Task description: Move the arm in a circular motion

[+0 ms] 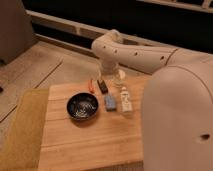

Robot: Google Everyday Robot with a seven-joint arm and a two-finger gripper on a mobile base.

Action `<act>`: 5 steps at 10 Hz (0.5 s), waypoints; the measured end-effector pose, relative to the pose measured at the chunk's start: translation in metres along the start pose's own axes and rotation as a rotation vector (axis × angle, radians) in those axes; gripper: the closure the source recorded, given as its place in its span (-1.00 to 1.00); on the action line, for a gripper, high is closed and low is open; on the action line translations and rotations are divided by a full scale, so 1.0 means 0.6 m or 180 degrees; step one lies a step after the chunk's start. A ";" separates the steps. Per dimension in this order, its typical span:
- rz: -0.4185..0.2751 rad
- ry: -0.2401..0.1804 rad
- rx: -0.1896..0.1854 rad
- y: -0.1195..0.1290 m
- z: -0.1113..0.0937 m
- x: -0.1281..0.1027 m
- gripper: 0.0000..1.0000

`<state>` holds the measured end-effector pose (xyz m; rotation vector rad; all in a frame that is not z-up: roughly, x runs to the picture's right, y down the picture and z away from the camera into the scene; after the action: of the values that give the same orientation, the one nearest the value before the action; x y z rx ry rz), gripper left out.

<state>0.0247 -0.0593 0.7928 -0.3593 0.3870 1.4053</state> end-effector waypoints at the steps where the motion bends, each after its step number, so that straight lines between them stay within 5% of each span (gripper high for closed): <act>1: -0.0188 -0.0037 -0.0010 0.017 -0.004 -0.028 -0.30; 5: -0.0833 -0.0067 -0.0066 0.122 -0.004 -0.087 -0.30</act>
<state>-0.0544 -0.0964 0.8141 -0.3971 0.2967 1.1572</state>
